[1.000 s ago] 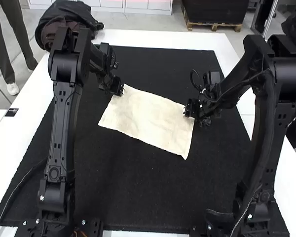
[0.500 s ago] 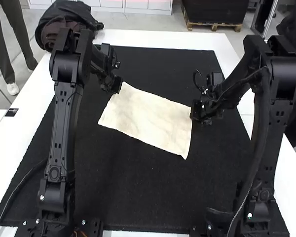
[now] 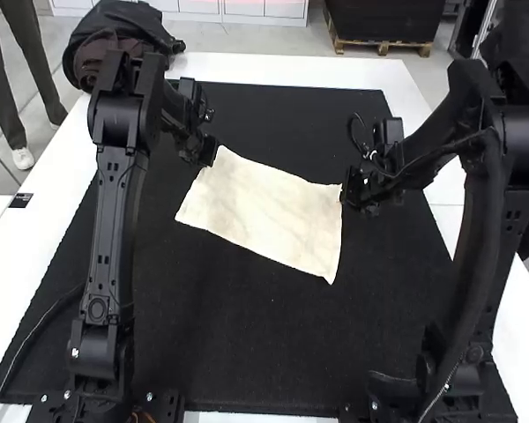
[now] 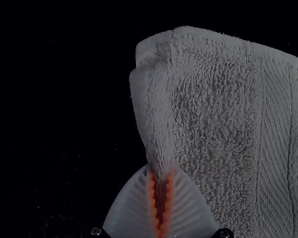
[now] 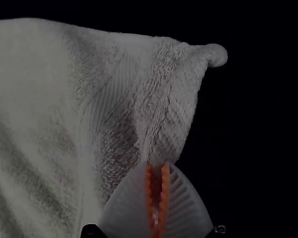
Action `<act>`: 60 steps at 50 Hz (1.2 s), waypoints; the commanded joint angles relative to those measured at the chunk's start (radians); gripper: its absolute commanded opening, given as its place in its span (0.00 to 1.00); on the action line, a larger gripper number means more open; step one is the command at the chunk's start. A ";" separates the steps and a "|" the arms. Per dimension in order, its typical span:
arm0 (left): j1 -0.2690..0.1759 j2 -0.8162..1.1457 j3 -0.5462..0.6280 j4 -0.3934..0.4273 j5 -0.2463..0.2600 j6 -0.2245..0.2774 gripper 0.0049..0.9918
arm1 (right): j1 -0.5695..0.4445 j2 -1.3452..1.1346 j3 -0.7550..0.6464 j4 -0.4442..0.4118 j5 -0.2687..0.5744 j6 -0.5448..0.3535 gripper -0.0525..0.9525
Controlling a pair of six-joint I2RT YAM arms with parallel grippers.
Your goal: Fold the towel.
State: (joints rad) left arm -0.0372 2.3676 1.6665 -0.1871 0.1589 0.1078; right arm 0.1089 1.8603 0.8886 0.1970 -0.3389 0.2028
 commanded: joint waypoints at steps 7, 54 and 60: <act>0.026 -0.073 -0.033 -0.003 0.019 0.001 0.02 | -0.034 -0.082 -0.033 -0.008 -0.032 0.010 0.03; 0.057 -0.246 -0.195 -0.009 0.071 -0.030 0.02 | -0.049 -0.322 -0.120 -0.199 -0.141 0.023 0.03; 0.057 -0.266 -0.217 -0.023 0.071 -0.030 0.02 | -0.043 -0.349 -0.128 -0.220 -0.150 0.021 0.03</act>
State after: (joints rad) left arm 0.0055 2.1502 1.4578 -0.2092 0.2333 0.0879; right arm 0.0578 1.5558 0.7658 -0.0071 -0.4713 0.2188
